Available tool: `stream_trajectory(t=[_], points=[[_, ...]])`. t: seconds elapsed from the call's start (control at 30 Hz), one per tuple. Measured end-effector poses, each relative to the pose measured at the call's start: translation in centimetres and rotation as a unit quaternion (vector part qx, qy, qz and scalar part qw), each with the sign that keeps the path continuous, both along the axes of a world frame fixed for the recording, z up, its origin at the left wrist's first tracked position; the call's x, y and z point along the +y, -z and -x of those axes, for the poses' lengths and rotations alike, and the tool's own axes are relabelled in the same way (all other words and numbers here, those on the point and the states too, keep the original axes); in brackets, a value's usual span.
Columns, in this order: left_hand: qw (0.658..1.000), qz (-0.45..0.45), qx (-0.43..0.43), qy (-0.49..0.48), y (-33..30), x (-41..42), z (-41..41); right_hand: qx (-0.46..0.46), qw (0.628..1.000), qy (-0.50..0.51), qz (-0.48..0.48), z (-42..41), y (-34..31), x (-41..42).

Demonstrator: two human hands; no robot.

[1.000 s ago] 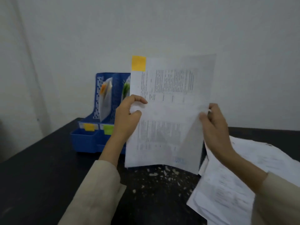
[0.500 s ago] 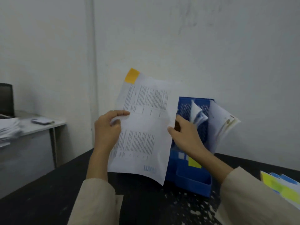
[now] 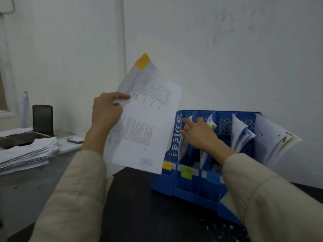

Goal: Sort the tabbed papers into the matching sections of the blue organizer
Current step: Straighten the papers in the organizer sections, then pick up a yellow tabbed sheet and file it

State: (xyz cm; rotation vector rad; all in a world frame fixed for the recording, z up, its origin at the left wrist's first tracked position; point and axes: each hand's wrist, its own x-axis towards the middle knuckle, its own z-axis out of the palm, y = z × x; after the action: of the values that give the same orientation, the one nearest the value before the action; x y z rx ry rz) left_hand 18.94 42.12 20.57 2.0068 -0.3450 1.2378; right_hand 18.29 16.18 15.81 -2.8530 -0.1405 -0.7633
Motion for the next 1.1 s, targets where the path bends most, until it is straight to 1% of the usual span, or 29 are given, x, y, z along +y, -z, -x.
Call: stream_trajectory(t=[0.1, 0.2, 0.4, 0.47, 0.53, 0.6, 0.67, 0.77, 0.87, 0.97, 1.03, 1.1], points=[[1.0, -0.001, -0.025, -0.004, -0.7, -1.8, -1.0, -0.006, 1.0, -0.004, 0.016, 0.2, 0.3, -0.2], [0.999, 0.018, -0.05, 0.004, -0.3, -4.6, -2.0, -0.014, 1.0, -0.003, 0.017, 0.4, 0.4, -0.6], [0.992, 0.047, -0.077, 0.091, 2.4, -10.9, -4.4, -0.03, 0.999, -0.014, -0.001, 0.2, 0.8, -2.1], [0.989, 0.052, -0.052, 0.128, 4.3, -12.7, -5.1, -0.032, 0.999, -0.018, -0.006, 0.1, 1.1, -2.4], [0.982, 0.053, 0.019, 0.182, 6.4, -14.0, -5.5, -0.033, 0.999, -0.024, -0.009, 0.1, 1.3, -2.6], [0.969, 0.035, 0.086, 0.228, 8.5, -14.7, -5.8, -0.037, 0.999, -0.031, -0.01, 0.0, 1.4, -2.8], [0.961, 0.019, 0.12, 0.248, 10.6, -15.0, -5.8, -0.041, 0.998, -0.035, -0.015, 0.0, 1.5, -2.9], [0.958, 0.026, 0.155, 0.241, 13.2, -14.9, -6.3, -0.043, 0.998, -0.036, -0.018, 0.1, 1.7, -3.0], [0.949, 0.074, 0.188, 0.241, 15.0, -15.2, -6.4, -0.04, 0.998, -0.037, -0.021, 0.2, 1.8, -3.0], [0.944, 0.109, 0.192, 0.245, 15.3, -15.3, -6.2, -0.039, 0.998, -0.038, -0.024, 0.2, 1.7, -3.0], [0.958, 0.08, 0.179, 0.209, 15.1, -15.3, -6.5, -0.042, 0.998, -0.038, -0.024, 0.2, 1.6, -3.0], [0.972, 0.024, 0.164, 0.164, 14.9, -15.2, -7.1, -0.044, 0.998, -0.039, -0.025, 0.3, 1.7, -2.9]])
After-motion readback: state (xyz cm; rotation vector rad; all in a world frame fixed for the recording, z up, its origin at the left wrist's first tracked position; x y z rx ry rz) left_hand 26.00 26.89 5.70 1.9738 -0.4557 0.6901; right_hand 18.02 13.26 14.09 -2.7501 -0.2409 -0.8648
